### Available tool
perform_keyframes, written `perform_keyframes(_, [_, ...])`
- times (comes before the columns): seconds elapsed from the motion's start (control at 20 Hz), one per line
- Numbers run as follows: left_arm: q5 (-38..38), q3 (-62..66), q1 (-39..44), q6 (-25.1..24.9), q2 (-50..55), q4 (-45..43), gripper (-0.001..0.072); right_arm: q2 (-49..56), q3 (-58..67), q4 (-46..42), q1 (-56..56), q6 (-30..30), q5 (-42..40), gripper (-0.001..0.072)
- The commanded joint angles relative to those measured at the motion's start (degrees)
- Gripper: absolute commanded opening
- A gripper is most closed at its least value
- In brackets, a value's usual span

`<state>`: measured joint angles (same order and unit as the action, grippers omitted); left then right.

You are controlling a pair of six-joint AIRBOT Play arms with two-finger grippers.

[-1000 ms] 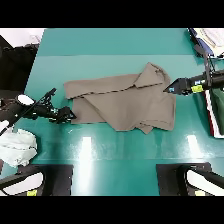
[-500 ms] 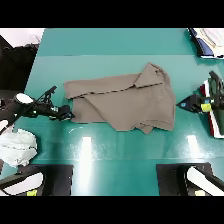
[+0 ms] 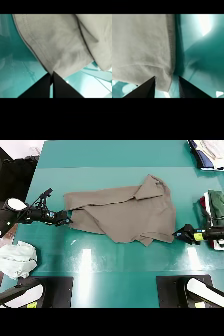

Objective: Fold the shirts.

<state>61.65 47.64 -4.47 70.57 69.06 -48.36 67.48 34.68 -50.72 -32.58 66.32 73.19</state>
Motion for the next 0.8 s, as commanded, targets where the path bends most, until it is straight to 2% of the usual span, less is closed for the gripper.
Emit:
perform_keyframes(0.0, [0.55,0.22,-0.02,-0.07,-0.15,-0.24,0.0024,3.06,-0.79,0.02,3.91,-0.83,-1.31,0.0318])
perform_keyframes(0.05, [0.61,0.22,-0.02,-0.07,-0.15,-0.35,0.0024,3.17,-0.81,-0.07,4.98,-0.85,-2.16,0.03])
perform_keyframes(0.1, [1.01,0.22,-0.04,-0.07,-0.15,-0.59,0.0024,3.1,-0.72,0.02,5.68,-0.85,-2.95,0.0236])
perform_keyframes(0.15, [1.86,0.22,-0.04,-0.07,-0.15,-1.05,0.0024,3.08,-0.15,-0.04,6.16,-1.05,-2.91,0.0069])
perform_keyframes(0.2, [2.54,0.22,-0.04,-0.07,-0.2,-1.68,0.0024,2.8,0.7,-0.02,6.32,-1.53,-2.29,0.0021])
perform_keyframes(0.35, [4.57,2.73,-0.04,-0.07,-0.42,-2.71,0.0024,-0.92,6.25,0.26,6.29,-1.2,-0.59,0.0019])
perform_keyframes(0.45, [6.75,9.51,-0.17,0.7,-0.44,-3.52,0.0023,-4.72,12.52,2.82,6.27,-0.5,-1.05,0.0019])
perform_keyframes(0.6, [13.46,27.58,-0.15,2.12,-0.44,-4.42,0.0024,-9.99,26.45,10.16,6.29,-0.37,-2.97,0.0019])
perform_keyframes(0.75, [19.06,50.56,-0.15,3.02,-0.44,-4.48,0.0024,-13.18,43.69,12.0,6.27,0.63,-5.53,0.0018])
